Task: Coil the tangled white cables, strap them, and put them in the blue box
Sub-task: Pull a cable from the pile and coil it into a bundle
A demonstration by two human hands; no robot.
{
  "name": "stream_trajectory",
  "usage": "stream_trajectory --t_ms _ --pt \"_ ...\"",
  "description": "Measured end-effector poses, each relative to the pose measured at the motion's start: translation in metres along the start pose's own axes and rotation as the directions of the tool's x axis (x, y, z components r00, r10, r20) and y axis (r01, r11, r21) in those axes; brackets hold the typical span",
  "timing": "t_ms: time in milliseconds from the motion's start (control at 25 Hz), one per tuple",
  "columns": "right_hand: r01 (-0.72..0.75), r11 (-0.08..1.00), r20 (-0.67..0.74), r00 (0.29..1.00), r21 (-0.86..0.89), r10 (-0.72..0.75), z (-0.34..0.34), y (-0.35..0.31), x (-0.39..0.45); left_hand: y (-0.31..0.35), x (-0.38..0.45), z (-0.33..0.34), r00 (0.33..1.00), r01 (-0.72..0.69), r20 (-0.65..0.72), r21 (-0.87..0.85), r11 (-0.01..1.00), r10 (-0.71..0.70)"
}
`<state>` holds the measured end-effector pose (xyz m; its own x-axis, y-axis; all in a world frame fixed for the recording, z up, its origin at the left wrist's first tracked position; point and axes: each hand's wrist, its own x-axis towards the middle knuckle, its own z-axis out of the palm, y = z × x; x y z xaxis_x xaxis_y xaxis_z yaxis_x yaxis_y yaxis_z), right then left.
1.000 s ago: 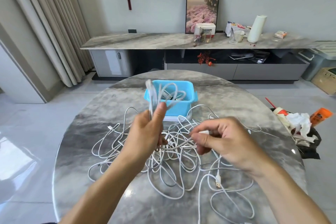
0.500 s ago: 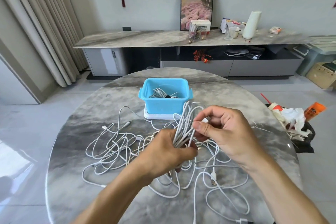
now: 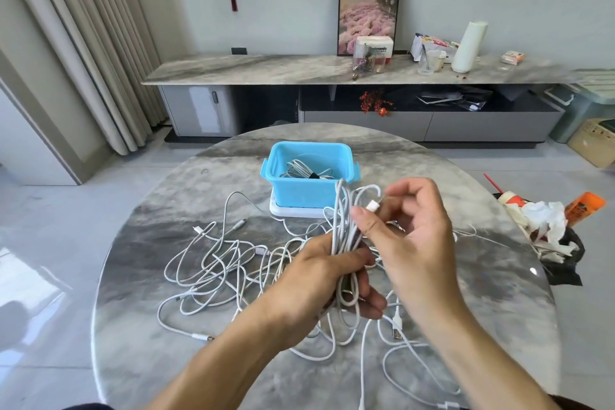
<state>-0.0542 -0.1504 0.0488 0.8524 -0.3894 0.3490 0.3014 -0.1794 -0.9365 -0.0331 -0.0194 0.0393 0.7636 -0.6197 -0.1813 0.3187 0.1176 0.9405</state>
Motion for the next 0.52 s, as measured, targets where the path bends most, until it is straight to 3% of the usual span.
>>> stream_trajectory --t_ms 80,200,320,400,480,520 --pt "-0.144 0.988 -0.087 0.985 0.063 0.149 0.009 -0.001 -0.008 -0.007 0.001 0.003 1.000 -0.008 0.014 -0.058 0.998 0.009" --pt "-0.397 0.916 -0.051 0.915 0.054 0.399 0.016 0.001 -0.015 -0.017 0.002 0.004 0.999 -0.046 -0.008 -0.032 0.998 0.046" --pt "-0.483 0.872 -0.035 0.873 0.080 0.487 0.010 0.009 -0.011 -0.019 0.004 0.008 0.996 -0.085 -0.040 -0.009 0.996 0.085" --pt "-0.552 0.826 0.154 0.831 0.113 0.534 0.005 0.008 -0.008 -0.018 0.006 0.008 0.995 -0.086 -0.057 -0.004 0.996 0.086" --pt "-0.642 0.749 0.404 0.737 0.166 0.542 0.002 -0.001 -0.004 -0.020 0.005 0.011 0.998 -0.053 -0.026 0.045 0.998 0.054" --pt "-0.667 0.716 0.434 0.718 0.206 0.544 0.001 -0.004 -0.002 -0.022 0.003 0.013 1.000 -0.028 0.006 0.064 0.998 0.027"
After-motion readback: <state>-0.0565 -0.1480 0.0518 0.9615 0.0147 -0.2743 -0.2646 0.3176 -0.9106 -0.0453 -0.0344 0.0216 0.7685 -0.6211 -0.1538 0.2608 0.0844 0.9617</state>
